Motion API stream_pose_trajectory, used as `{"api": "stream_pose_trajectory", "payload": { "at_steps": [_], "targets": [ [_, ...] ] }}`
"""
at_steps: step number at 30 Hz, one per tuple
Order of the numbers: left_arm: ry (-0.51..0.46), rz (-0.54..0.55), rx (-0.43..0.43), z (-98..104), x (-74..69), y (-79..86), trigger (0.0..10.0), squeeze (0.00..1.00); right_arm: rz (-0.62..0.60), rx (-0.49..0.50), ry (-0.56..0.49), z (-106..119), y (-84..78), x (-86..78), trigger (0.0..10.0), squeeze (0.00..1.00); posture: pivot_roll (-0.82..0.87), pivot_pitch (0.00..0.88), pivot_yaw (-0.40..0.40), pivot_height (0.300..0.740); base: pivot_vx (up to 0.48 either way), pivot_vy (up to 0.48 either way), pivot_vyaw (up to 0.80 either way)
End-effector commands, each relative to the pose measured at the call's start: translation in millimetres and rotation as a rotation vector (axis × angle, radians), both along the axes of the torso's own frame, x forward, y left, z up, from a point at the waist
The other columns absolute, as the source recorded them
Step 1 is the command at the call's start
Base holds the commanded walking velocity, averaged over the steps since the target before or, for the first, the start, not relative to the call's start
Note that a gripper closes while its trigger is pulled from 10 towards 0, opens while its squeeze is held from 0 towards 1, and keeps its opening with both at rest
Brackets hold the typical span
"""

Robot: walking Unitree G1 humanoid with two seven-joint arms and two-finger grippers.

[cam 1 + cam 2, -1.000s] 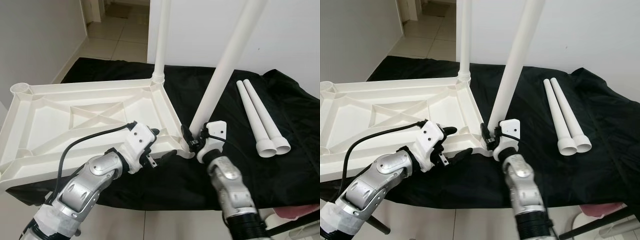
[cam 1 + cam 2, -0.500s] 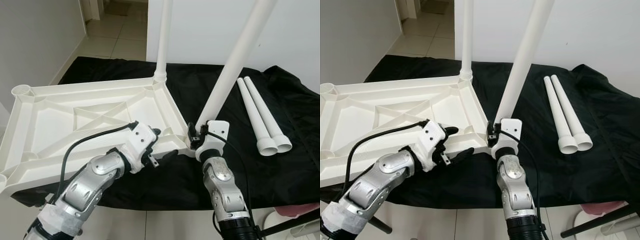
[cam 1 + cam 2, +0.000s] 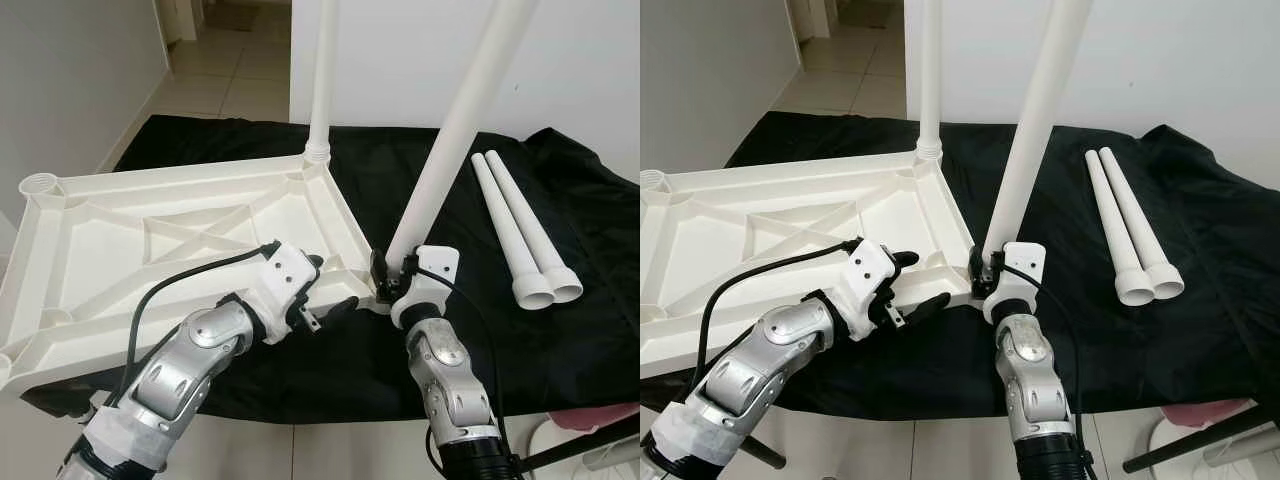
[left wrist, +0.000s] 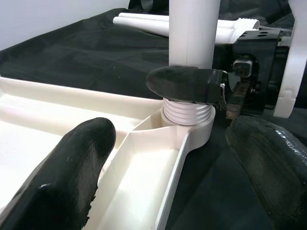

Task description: Building children table

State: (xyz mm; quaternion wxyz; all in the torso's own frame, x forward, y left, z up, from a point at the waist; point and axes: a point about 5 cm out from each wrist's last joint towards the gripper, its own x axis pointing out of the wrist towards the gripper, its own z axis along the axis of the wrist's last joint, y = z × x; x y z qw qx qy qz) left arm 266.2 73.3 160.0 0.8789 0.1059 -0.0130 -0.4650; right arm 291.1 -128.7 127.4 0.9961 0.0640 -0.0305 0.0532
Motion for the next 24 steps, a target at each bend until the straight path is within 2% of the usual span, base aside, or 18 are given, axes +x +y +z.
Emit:
{"api": "stream_pose_trajectory", "payload": {
  "at_steps": [1,6,7,10,12,19,24],
  "targets": [
    [-0.018,0.015,0.014,1,3.1,1.3,10.0,0.0,0.026,0.004,-0.009,-2,-5.7,-0.6,10.0,1.0,0.01,0.0,-0.03,0.74,0.0,0.0,0.0],
    [-0.02,0.016,0.013,1,3.8,1.1,10.0,0.0,0.074,-0.029,-0.029,-1,-12.0,0.1,10.0,1.0,0.01,0.0,-0.03,0.74,0.0,0.0,0.0],
    [-0.019,0.017,0.015,0,3.8,0.4,10.0,0.0,0.112,-0.046,-0.042,-1,-16.5,0.5,10.0,0.0,0.01,0.0,-0.031,0.74,0.0,0.0,0.0],
    [-0.018,0.017,0.016,0,3.9,0.2,10.0,0.0,0.125,-0.054,-0.046,-1,-18.2,0.8,10.0,0.0,0.01,0.0,-0.031,0.74,0.0,0.0,0.0],
    [-0.009,0.018,0.013,-1,3.7,-0.1,10.0,0.0,0.193,-0.07,-0.056,-1,-22.8,2.5,10.0,0.0,0.01,0.0,-0.031,0.74,0.0,0.0,0.0],
    [0.004,0.038,0.007,-5,4.3,-0.1,10.0,0.0,0.289,-0.092,-0.083,0,-29.0,7.5,10.0,0.0,0.0,0.0,-0.034,0.74,0.0,0.0,0.0],
    [-0.009,0.056,0.008,-5,6.0,-0.8,10.0,0.0,0.424,-0.157,-0.103,3,-26.9,18.2,10.0,0.0,0.0,0.0,-0.033,0.74,0.0,0.0,0.0]
  ]
}}
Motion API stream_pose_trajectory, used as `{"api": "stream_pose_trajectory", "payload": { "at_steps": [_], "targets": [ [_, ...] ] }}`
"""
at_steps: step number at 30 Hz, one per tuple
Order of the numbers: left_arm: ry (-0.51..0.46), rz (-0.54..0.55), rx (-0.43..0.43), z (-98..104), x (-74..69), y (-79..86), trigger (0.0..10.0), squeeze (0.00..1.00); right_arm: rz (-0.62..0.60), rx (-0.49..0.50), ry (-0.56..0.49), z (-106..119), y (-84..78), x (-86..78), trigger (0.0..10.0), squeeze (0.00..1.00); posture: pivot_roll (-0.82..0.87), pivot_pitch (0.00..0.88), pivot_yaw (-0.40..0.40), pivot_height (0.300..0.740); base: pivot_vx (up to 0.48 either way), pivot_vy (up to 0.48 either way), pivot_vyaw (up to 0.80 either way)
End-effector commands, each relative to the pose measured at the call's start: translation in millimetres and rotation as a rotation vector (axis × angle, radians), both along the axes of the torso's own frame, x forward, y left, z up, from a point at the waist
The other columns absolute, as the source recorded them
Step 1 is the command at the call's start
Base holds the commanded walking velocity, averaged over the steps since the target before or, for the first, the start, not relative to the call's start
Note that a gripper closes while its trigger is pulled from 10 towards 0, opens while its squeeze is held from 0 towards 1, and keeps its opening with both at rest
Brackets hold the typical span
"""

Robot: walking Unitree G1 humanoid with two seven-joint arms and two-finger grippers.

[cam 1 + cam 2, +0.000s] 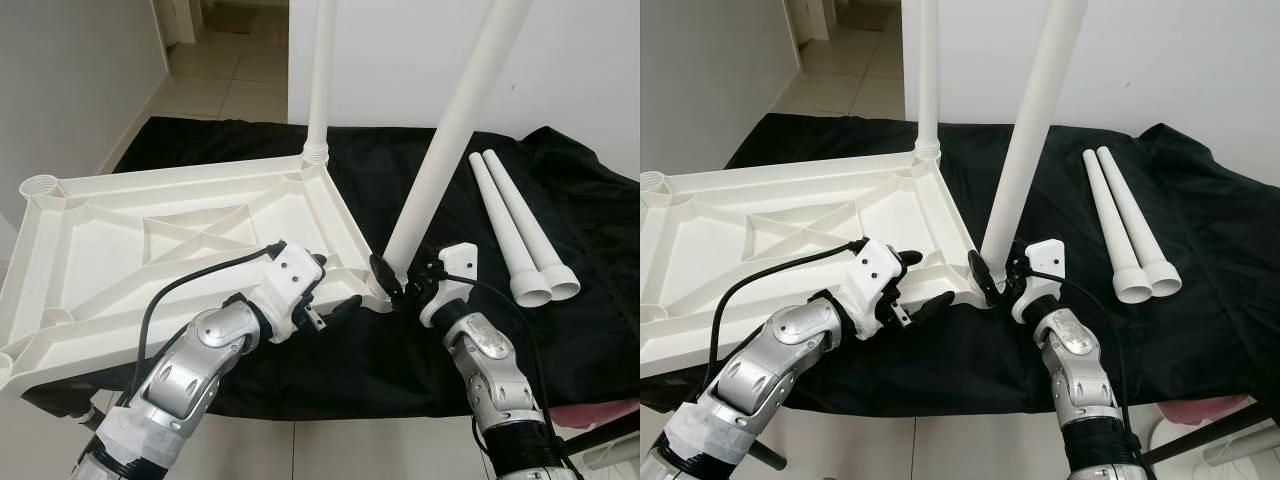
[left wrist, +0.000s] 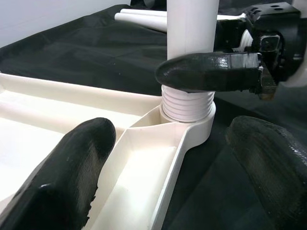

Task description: Building children table

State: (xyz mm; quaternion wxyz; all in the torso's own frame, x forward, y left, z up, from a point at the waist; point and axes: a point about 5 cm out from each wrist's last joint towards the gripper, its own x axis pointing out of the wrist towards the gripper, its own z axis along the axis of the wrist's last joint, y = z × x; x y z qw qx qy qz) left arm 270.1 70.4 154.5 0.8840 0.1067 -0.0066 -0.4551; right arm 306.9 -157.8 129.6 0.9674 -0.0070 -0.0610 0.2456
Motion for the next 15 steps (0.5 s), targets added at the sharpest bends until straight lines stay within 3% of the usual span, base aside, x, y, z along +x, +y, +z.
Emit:
{"api": "stream_pose_trajectory", "payload": {
  "at_steps": [1,6,7,9,10,11,12,15],
  "targets": [
    [-0.018,0.03,0.004,0,1.9,1.7,10.0,0.0,0.07,-0.021,-0.004,2,3.3,5.7,10.0,0.0,0.0,0.0,-0.033,0.74,0.0,0.0,0.0],
    [-0.022,0.028,0.005,1,2.4,1.3,10.0,0.0,0.102,-0.051,-0.004,2,3.8,12.0,10.0,0.0,0.0,0.0,-0.033,0.74,0.0,0.0,0.0],
    [-0.023,0.029,0.005,1,3.1,1.3,10.0,0.0,0.115,-0.06,0.001,1,3.8,14.7,8.3,0.0,0.01,0.0,-0.033,0.74,0.0,0.0,0.0],
    [-0.023,0.029,0.005,1,3.1,1.3,10.0,0.0,0.115,-0.06,0.001,1,3.8,14.7,8.3,0.0,0.01,0.0,-0.033,0.74,0.0,0.0,0.0],
    [-0.024,0.03,0.005,1,3.9,1.1,10.0,0.0,0.131,-0.071,0.005,0,4.6,17.3,1.5,0.0,0.01,0.0,-0.035,0.74,0.0,0.0,0.0],
    [-0.024,0.03,0.005,1,3.9,1.1,10.0,0.0,0.131,-0.071,0.005,0,4.6,17.3,1.5,0.0,0.01,0.0,-0.035,0.74,0.0,0.0,0.0],
    [-0.026,0.029,0.007,1,4.1,1.1,10.0,0.0,0.148,-0.086,0.021,-3,5.6,18.9,0.0,0.0,0.01,0.0,-0.039,0.74,0.0,0.0,0.0],
    [-0.025,0.029,0.009,1,3.7,1.2,10.0,0.0,0.171,-0.103,0.047,-10,5.2,18.7,0.0,0.0,0.02,0.0,-0.043,0.74,0.0,0.0,0.0]
  ]
}}
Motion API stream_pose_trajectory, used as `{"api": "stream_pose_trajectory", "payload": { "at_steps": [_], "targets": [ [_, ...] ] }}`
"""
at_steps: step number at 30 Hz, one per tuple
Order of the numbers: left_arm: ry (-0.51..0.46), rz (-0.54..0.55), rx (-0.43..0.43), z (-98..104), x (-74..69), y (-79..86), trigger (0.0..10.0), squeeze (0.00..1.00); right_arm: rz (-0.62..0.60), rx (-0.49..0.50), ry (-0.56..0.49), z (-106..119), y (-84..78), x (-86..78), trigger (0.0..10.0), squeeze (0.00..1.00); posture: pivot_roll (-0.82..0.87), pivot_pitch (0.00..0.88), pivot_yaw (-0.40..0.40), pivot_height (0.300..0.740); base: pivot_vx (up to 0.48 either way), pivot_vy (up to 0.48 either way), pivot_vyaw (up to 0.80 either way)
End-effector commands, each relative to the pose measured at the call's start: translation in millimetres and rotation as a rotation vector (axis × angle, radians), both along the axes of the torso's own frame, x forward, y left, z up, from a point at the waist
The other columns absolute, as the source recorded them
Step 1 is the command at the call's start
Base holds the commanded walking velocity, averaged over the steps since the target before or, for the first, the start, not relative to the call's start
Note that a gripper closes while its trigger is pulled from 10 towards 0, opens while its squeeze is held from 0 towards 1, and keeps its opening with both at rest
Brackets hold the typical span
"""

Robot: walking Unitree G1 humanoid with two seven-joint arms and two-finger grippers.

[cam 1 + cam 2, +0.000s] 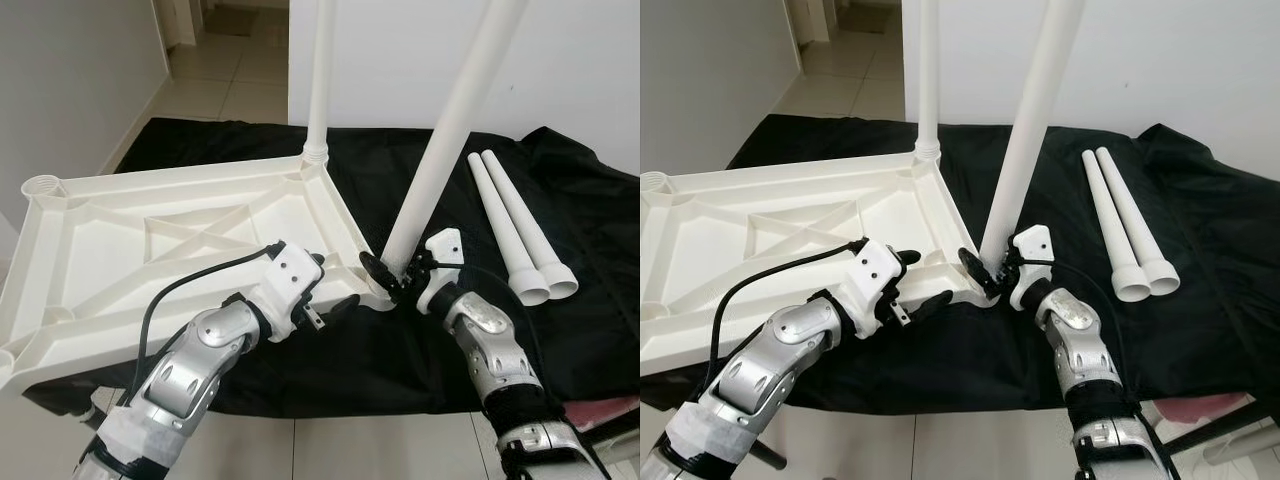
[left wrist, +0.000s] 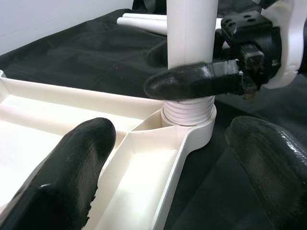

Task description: Building children table

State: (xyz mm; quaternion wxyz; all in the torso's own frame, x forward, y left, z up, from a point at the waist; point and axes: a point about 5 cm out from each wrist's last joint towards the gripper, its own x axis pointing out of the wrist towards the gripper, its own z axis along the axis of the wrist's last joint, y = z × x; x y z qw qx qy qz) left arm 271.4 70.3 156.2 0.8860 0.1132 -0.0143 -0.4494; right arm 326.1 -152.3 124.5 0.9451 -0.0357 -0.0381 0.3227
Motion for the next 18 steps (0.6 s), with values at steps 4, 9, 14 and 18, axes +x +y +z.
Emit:
{"api": "stream_pose_trajectory", "payload": {
  "at_steps": [4,9,14,18],
  "targets": [
    [-0.002,0.02,0.005,-1.0,1.5,2.5,10.0,0.0,0.02,-0.013,0.035,-11.1,-3.9,-2.9,0.0,0.0,0.02,0.0,-0.045,0.74,0.0,0.0,0.0],
    [0.001,0.019,0.004,-1.9,1.3,2.7,10.0,0.0,-0.004,0.024,0.05,-13.2,-5.9,-5.0,10.0,0.0,0.01,0.0,-0.046,0.74,0.0,0.0,0.0],
    [0.0,0.017,0.008,-2.9,0.5,2.7,10.0,0.0,-0.083,0.023,0.043,-14.3,-8.0,-5.1,10.0,0.0,0.01,0.0,-0.047,0.74,0.0,0.0,0.0],
    [0.003,0.019,0.009,-3.5,0.7,3.3,10.0,0.0,-0.211,0.024,0.047,-14.6,-6.7,-2.6,10.0,0.0,0.01,0.0,-0.047,0.74,0.0,0.0,0.0]
  ]
}}
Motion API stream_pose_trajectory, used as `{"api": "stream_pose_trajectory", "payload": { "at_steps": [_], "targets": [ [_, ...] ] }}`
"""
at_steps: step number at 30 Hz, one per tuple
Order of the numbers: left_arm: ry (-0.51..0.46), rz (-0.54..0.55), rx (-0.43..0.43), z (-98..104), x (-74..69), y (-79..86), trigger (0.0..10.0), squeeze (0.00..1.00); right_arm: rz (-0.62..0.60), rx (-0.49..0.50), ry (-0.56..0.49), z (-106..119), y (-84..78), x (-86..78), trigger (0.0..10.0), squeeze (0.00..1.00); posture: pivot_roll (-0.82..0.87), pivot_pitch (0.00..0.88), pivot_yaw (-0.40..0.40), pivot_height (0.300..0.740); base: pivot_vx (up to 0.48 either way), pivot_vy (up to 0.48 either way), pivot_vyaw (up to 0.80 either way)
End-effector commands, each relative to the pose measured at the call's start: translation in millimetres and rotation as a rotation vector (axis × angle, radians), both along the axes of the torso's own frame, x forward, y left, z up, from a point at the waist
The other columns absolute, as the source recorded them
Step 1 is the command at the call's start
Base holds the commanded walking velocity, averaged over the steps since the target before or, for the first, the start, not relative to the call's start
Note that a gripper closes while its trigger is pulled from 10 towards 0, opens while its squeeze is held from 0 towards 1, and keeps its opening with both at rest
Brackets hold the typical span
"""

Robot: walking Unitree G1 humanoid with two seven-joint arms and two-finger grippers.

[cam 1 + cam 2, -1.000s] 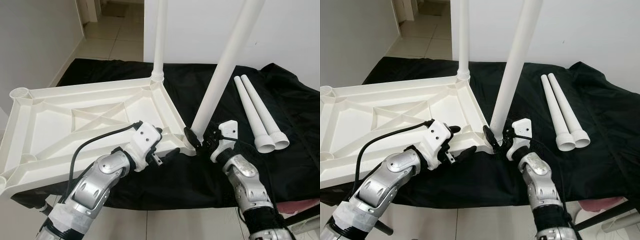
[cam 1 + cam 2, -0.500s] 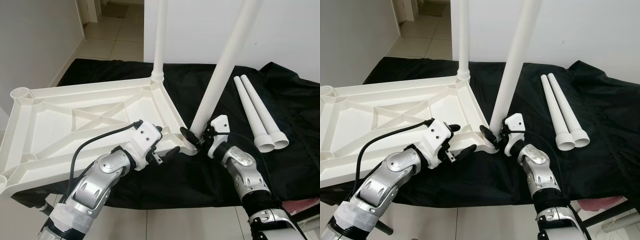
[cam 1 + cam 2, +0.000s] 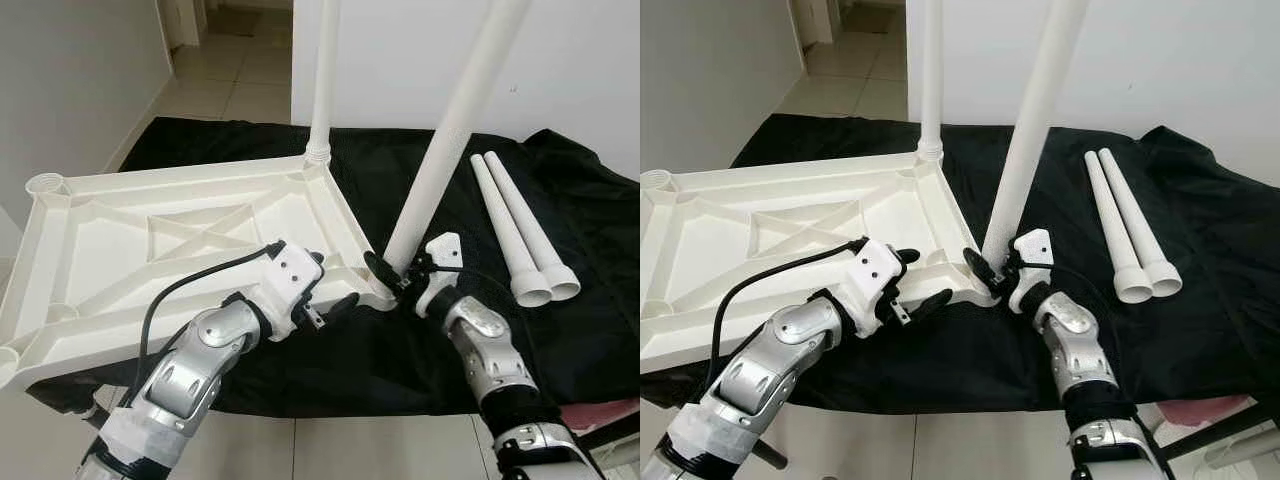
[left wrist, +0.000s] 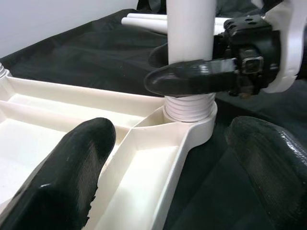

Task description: Building children table

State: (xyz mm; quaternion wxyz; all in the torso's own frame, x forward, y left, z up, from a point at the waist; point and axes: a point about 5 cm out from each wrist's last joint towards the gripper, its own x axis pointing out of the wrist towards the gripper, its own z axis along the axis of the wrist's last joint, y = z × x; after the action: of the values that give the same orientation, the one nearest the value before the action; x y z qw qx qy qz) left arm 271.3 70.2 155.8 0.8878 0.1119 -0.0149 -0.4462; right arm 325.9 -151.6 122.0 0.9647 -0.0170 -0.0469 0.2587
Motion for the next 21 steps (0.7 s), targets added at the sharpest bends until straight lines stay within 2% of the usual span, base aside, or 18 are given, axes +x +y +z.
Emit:
{"api": "stream_pose_trajectory", "payload": {
  "at_steps": [1,3,6,8,9,11,12,13,18,21],
  "targets": [
    [0.003,0.012,0.012,-3,0.7,3.4,10.0,0.0,-0.078,-0.019,0.058,-12,-7.4,-2.4,10.0,0.0,0.01,0.0,-0.047,0.74,0.0,0.0,0.0],
    [0.008,0.014,0.011,-4,-0.3,3.9,10.0,0.0,-0.164,-0.009,0.061,-14,-2.4,-5.8,10.0,0.0,0.01,0.0,-0.049,0.74,0.0,0.0,0.0],
    [0.008,0.015,0.01,-4,-0.7,4.0,10.0,0.0,-0.203,-0.008,0.061,-14,-1.5,-6.8,10.0,0.0,0.01,0.0,-0.049,0.74,0.0,0.0,0.0],
    [0.009,0.014,0.011,-5,-1.4,3.8,10.0,0.0,-0.301,0.022,0.08,-16,2.6,-9.5,10.0,0.0,0.01,0.0,-0.051,0.74,0.0,0.0,0.0],
    [0.009,0.014,0.011,-5,-1.4,3.8,10.0,0.0,-0.301,0.022,0.08,-16,2.6,-9.5,10.0,0.0,0.01,0.0,-0.051,0.74,0.0,0.0,0.0],
    [0.012,0.013,0.009,-6,-2.2,2.9,10.0,0.0,-0.432,0.082,0.113,-17,8.0,-12.0,10.0,0.0,0.01,0.0,-0.059,0.74,0.0,0.0,0.0],
    [0.012,0.013,0.009,-6,-2.2,2.9,10.0,0.0,-0.432,0.082,0.113,-17,8.0,-12.0,10.0,0.0,0.01,0.0,-0.059,0.74,0.0,0.0,0.0],
    [0.012,0.013,0.006,-6,-2.1,2.2,10.0,0.0,-0.497,0.115,0.128,-16,13.1,-12.9,10.0,0.0,0.01,0.0,-0.063,0.74,0.0,0.0,0.0],
    [0.012,0.015,0.003,-6,-1.7,1.7,10.0,0.0,-0.557,0.153,0.149,-14,22.2,-14.6,10.0,0.0,0.01,0.0,-0.061,0.74,0.0,0.0,0.0],
    [0.016,0.012,0.003,-7,-2.6,1.0,10.0,0.0,-0.551,0.191,0.146,-10,35.6,-17.1,10.0,0.0,0.01,0.0,-0.062,0.74,0.0,0.0,0.0]
  ]
}}
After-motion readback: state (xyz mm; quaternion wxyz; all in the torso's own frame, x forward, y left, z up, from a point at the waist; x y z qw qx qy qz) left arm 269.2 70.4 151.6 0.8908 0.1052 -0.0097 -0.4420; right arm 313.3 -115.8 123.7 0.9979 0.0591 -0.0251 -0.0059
